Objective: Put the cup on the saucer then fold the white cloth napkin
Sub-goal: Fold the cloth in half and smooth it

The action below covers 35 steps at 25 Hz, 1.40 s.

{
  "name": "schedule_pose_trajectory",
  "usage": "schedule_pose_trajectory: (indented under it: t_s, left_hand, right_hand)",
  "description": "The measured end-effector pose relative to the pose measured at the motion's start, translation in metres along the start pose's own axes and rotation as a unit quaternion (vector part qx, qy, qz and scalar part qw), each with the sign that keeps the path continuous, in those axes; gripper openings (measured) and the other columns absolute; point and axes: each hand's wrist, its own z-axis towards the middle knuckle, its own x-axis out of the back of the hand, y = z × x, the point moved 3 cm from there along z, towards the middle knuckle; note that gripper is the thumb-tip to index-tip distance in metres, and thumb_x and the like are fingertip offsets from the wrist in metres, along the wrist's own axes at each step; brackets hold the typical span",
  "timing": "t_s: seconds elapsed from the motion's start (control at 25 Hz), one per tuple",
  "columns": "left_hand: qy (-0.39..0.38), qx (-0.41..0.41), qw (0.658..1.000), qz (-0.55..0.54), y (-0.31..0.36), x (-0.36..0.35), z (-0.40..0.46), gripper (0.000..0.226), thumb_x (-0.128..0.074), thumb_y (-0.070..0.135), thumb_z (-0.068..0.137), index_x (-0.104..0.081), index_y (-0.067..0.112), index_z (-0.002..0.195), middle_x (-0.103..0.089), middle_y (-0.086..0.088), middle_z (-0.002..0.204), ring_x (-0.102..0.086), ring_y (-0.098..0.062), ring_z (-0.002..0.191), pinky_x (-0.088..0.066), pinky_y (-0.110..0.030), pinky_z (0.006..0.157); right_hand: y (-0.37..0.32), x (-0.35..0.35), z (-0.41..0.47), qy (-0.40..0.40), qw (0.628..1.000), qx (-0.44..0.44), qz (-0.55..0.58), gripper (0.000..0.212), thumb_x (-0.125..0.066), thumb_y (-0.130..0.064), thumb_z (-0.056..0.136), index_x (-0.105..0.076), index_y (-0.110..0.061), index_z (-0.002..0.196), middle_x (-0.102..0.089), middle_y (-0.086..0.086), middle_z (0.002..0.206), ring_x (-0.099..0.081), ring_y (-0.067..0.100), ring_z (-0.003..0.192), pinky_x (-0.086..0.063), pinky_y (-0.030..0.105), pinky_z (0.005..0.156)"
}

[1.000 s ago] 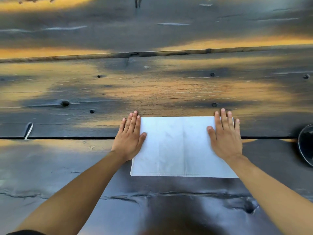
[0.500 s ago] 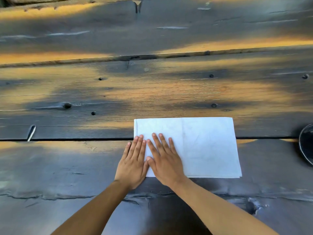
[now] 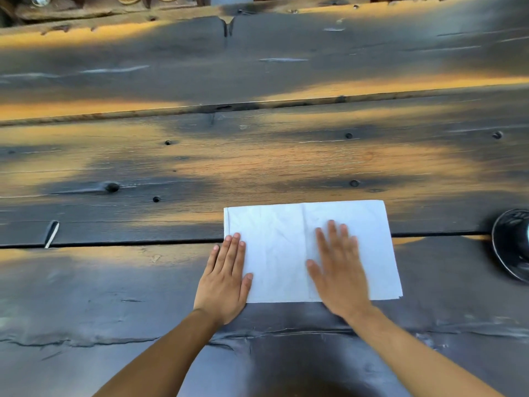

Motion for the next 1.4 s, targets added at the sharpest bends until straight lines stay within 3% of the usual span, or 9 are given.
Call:
schedule_pose_trajectory:
  t_s: [0.16,0.36,0.72,0.84,0.92,1.0,1.12,1.24,1.4]
  left_hand:
    - [-0.006,-0.003,1.0,-0.004,0.003,-0.001,0.001,0.07,-0.021,0.047,0.105,-0.006,0.006,0.16,0.001,-0.011,0.169,0.005,-0.024,0.157,-0.008,-0.046,0.125]
    - [-0.012,0.004,1.0,-0.003,-0.002,0.002,0.0,0.071,-0.02,0.048,0.105,0.001,0.009,0.16,0.007,-0.007,0.17,0.011,-0.021,0.156,-0.004,-0.043,0.125]
    - [-0.004,0.003,1.0,-0.001,0.001,0.002,0.0,0.071,-0.019,0.048,0.105,-0.002,0.006,0.16,0.007,-0.01,0.169,0.004,-0.025,0.157,-0.005,-0.044,0.124]
    - [0.011,0.047,0.998,-0.028,0.009,0.009,-0.003,0.076,-0.029,0.049,0.101,-0.01,0.006,0.16,0.001,-0.014,0.169,-0.002,-0.03,0.157,-0.009,-0.047,0.124]
    - [0.036,0.16,0.982,-0.098,0.013,0.017,-0.009,0.079,-0.042,0.05,0.093,-0.023,0.008,0.157,-0.019,-0.017,0.164,-0.021,-0.034,0.151,-0.023,-0.048,0.12]
    - [0.083,0.282,0.941,-0.171,0.013,0.022,-0.019,0.07,-0.051,0.044,0.088,-0.042,0.006,0.145,-0.045,-0.018,0.139,-0.044,-0.038,0.126,-0.041,-0.051,0.102]
    - [0.082,0.375,0.89,-0.247,0.015,0.023,-0.032,0.047,-0.06,0.029,0.09,-0.056,0.006,0.131,-0.055,-0.014,0.118,-0.048,-0.034,0.111,-0.044,-0.047,0.095]
    - [0.081,0.373,0.888,-0.255,0.021,0.021,-0.038,0.039,-0.063,0.021,0.089,-0.061,0.008,0.126,-0.057,-0.014,0.116,-0.051,-0.034,0.11,-0.044,-0.045,0.095]
    - [0.146,0.345,0.903,-0.21,0.037,0.022,-0.041,0.035,-0.074,0.01,0.081,-0.066,0.008,0.115,-0.059,-0.013,0.104,-0.056,-0.037,0.096,-0.045,-0.047,0.08]
  right_hand:
    - [-0.096,-0.02,0.0,-0.018,0.995,0.097,0.013,0.067,-0.021,-0.056,0.104,-0.01,-0.025,0.161,0.002,0.005,0.17,0.006,0.029,0.157,-0.007,0.05,0.127]
    - [-0.046,-0.027,-0.013,-0.022,0.992,0.122,-0.034,0.063,-0.024,-0.054,0.104,-0.013,-0.029,0.161,-0.002,0.003,0.17,0.0,0.027,0.157,-0.017,0.053,0.124]
    - [0.101,0.001,-0.045,0.022,0.995,-0.094,0.008,0.067,-0.025,-0.051,0.1,-0.014,-0.026,0.161,-0.006,0.006,0.17,-0.004,0.027,0.157,-0.008,0.046,0.127]
    - [0.094,0.017,-0.048,0.081,0.977,-0.172,0.093,0.055,-0.051,-0.035,0.097,-0.043,-0.012,0.147,-0.041,0.016,0.15,-0.038,0.037,0.138,-0.033,0.049,0.115]
    - [0.089,0.03,-0.048,0.109,0.948,-0.258,0.151,0.05,-0.063,-0.023,0.092,-0.052,-0.008,0.138,-0.052,0.017,0.126,-0.047,0.038,0.114,-0.043,0.049,0.097]
    - [0.089,0.037,-0.049,0.089,0.923,-0.321,0.195,0.048,-0.063,-0.02,0.091,-0.053,-0.008,0.137,-0.052,0.018,0.121,-0.046,0.037,0.111,-0.045,0.046,0.089]
    - [0.091,0.041,-0.054,0.05,0.906,-0.354,0.226,0.045,-0.059,-0.019,0.092,-0.053,-0.009,0.136,-0.054,0.017,0.126,-0.051,0.037,0.114,-0.048,0.045,0.085]
    - [0.088,0.044,-0.06,0.022,0.894,-0.377,0.241,0.049,-0.061,-0.019,0.09,-0.05,-0.009,0.136,-0.06,0.019,0.124,-0.059,0.039,0.106,-0.046,0.04,0.077]
    - [0.083,0.045,-0.063,-0.046,0.866,-0.413,0.279,0.043,-0.066,-0.022,0.086,-0.048,-0.012,0.124,-0.069,0.011,0.102,-0.057,0.031,0.085,-0.042,0.035,0.066]
